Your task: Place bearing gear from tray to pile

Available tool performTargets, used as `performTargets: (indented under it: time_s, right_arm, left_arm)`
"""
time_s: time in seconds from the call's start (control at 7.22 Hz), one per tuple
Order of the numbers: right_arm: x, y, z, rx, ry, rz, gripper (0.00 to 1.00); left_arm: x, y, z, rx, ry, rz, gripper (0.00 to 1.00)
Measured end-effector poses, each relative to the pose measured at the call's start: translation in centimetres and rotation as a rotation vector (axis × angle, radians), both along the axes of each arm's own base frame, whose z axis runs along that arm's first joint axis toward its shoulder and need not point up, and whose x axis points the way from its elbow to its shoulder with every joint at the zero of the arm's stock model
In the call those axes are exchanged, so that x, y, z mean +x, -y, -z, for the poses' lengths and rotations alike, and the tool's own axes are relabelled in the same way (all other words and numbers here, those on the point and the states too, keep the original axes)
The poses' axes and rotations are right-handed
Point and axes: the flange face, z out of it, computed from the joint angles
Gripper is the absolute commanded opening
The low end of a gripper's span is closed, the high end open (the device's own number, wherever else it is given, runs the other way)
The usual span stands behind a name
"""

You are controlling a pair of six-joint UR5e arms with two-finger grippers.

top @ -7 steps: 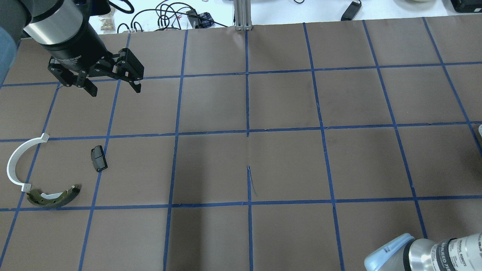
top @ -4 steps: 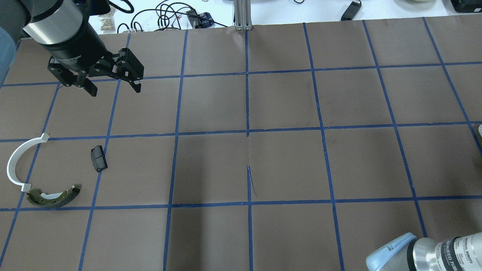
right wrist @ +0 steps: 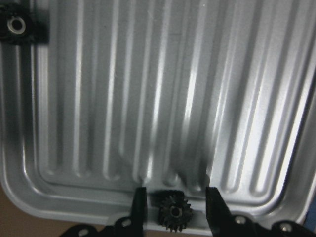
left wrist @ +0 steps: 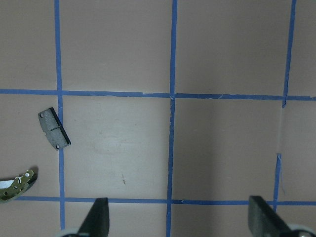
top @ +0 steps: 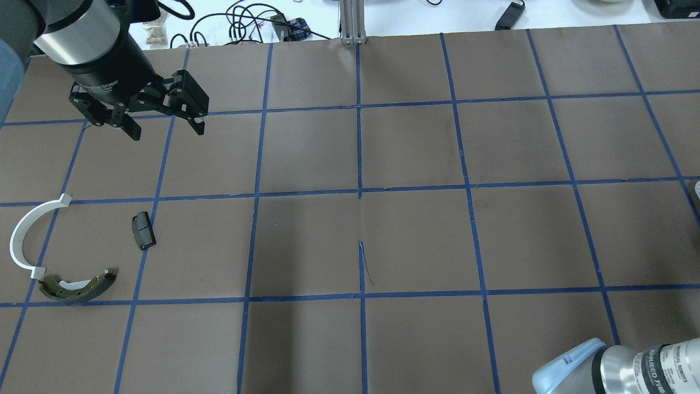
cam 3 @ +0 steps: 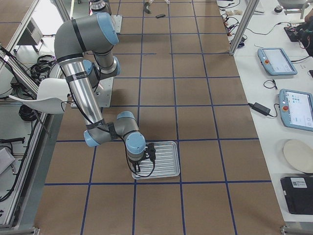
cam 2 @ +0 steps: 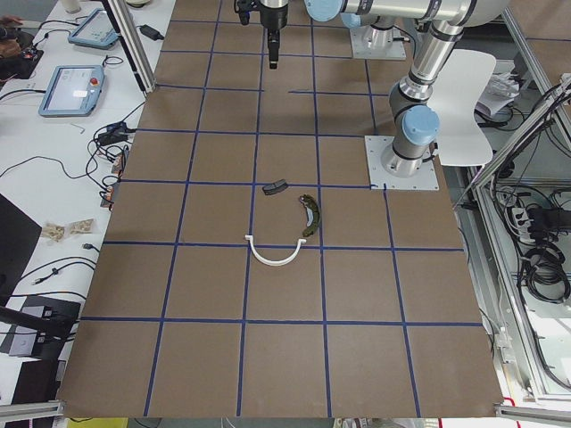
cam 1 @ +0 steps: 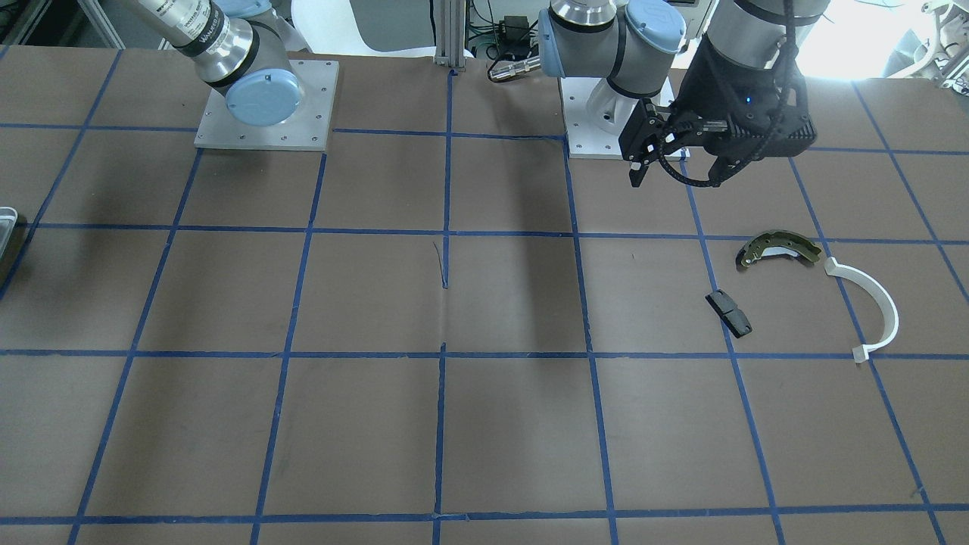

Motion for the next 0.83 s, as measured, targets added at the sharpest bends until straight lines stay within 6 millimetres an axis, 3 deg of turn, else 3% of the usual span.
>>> performTargets:
  time_s: [0.55,0.69,0.83]
  right_arm:
    - [0.05,-0.09,0.08,0.01,0.004,0.0,0.14]
    - [0.05,-0.12,0.0,0.012,0.003,0.001,0.08]
    - [0.04,-0.13,-0.15,0.012,0.001,0.004,0.08]
  left_arm:
    - [0.01,0.03,0.02,0.0,0.001,0.001,1.0]
    - [0.01,0.03,0.02,0.0,0.001,0.0,1.0]
    - [0.01,0.04,0.01,-0.001,0.001,0.001,1.0]
